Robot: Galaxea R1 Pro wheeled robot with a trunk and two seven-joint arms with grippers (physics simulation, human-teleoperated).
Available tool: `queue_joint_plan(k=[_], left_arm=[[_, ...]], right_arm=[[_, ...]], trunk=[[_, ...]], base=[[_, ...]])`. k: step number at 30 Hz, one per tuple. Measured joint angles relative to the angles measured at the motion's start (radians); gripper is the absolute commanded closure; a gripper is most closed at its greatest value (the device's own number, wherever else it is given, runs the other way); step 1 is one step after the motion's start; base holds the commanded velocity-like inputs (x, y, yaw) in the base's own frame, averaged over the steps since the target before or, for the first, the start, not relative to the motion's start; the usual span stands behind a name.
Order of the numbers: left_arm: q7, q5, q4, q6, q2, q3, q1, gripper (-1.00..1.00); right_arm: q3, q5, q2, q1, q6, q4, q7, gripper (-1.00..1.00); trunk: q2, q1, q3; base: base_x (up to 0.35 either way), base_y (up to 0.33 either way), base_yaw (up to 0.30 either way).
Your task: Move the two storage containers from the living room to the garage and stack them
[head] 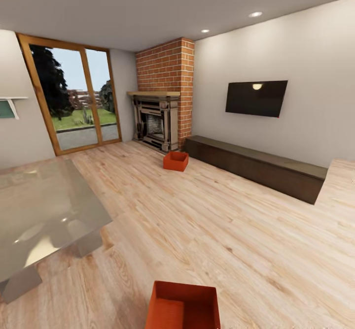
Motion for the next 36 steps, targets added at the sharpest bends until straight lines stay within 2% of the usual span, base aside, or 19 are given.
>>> queue_joint_plan(k=[9,26,36], left_arm=[[0.0,-0.001,-0.002,0.0,-0.001,0.0,0.0,-1.0],[0.001,0.0,-0.002,0.0,-0.001,0.001,0.0,-1.0],[0.002,0.046,-0.002,0.0,-0.002,0.001,0.0,-1.0]], right_arm=[[0.001,0.002,0.0,0.0,-0.001,0.0,0.0,-1.0],[0.001,0.002,-0.001,0.0,0.0,0.001,0.0,-1.0],[0.002,0.002,-0.001,0.0,0.0,0.0,0.0,-1.0]], trunk=[[0.0,0.0,0.0],[0.0,0.0,0.0],[0.0,0.0,0.0]], base=[[0.0,0.0,-0.188],[-0.001,0.0,-0.01],[-0.132,0.0,0.0]])
